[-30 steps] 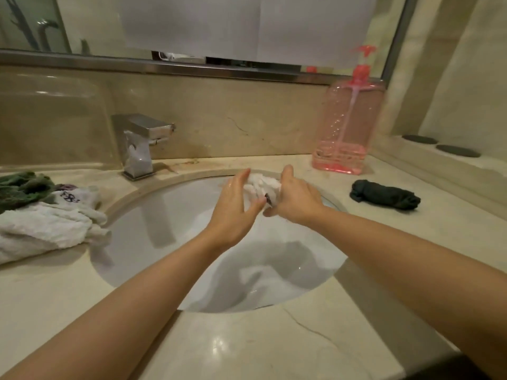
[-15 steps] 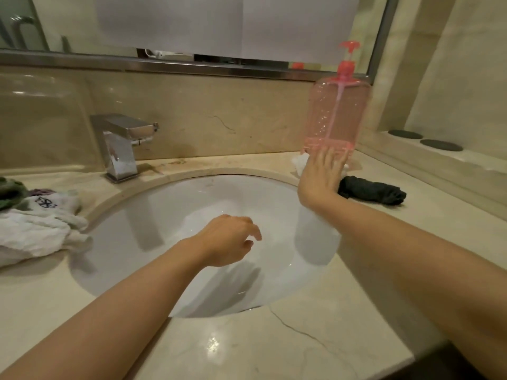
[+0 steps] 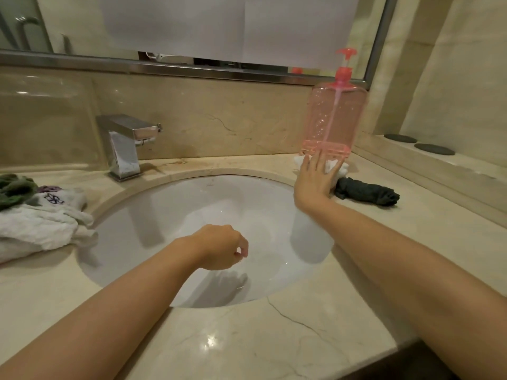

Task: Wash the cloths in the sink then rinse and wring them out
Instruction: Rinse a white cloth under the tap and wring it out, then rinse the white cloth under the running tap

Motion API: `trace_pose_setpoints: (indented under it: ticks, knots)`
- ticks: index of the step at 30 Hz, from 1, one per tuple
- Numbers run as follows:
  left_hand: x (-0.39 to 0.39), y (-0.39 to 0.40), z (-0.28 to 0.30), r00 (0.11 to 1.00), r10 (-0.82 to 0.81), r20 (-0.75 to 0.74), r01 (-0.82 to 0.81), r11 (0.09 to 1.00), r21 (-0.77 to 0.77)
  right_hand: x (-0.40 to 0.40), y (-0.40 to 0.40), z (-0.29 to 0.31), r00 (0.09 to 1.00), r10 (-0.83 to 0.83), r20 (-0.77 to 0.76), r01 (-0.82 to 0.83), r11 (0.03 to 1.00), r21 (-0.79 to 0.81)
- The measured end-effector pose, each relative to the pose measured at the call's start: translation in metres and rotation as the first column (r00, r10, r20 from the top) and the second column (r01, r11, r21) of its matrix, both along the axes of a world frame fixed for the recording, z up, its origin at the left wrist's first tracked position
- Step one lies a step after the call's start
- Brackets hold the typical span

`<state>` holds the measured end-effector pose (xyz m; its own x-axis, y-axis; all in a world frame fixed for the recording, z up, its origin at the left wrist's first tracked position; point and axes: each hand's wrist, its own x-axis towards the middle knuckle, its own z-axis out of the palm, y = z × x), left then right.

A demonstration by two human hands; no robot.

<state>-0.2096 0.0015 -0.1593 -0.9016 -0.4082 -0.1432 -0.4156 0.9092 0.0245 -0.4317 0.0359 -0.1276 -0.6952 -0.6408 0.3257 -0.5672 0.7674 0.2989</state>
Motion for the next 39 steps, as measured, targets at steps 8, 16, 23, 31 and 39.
trace_pose_setpoints:
  ticks: [8, 16, 23, 31, 39]
  knots:
    - [0.026, -0.018, 0.012, 0.972, 0.219, -0.085, -0.226, 0.97, -0.084, 0.079, -0.005, -0.003, 0.88, 0.25, 0.403, -0.293, 0.955, 0.048]
    - [0.084, -0.011, 0.044, 0.874, 0.314, -0.371, -0.399, 0.9, -0.177, 0.154, -0.004, 0.008, 0.346, 0.665, 0.662, -0.605, 0.697, -0.385]
    - [0.198, -0.011, 0.049, 0.674, 0.193, -0.713, -0.575, 0.743, -0.343, 0.266, -0.028, 0.009, 0.021, 0.841, 0.541, -0.663, 0.417, -0.622]
    - [0.235, -0.017, 0.019, 0.441, 0.398, -0.804, -0.679, 0.734, -0.009, 0.328, -0.045, -0.002, 0.175, 0.883, 0.437, -0.494, 0.462, -0.737]
    - [0.241, -0.009, 0.022, 0.332, 0.395, -0.857, -0.649, 0.755, 0.096, 0.277, -0.021, 0.02, -0.067, 0.848, 0.525, -0.158, 0.511, -0.845]
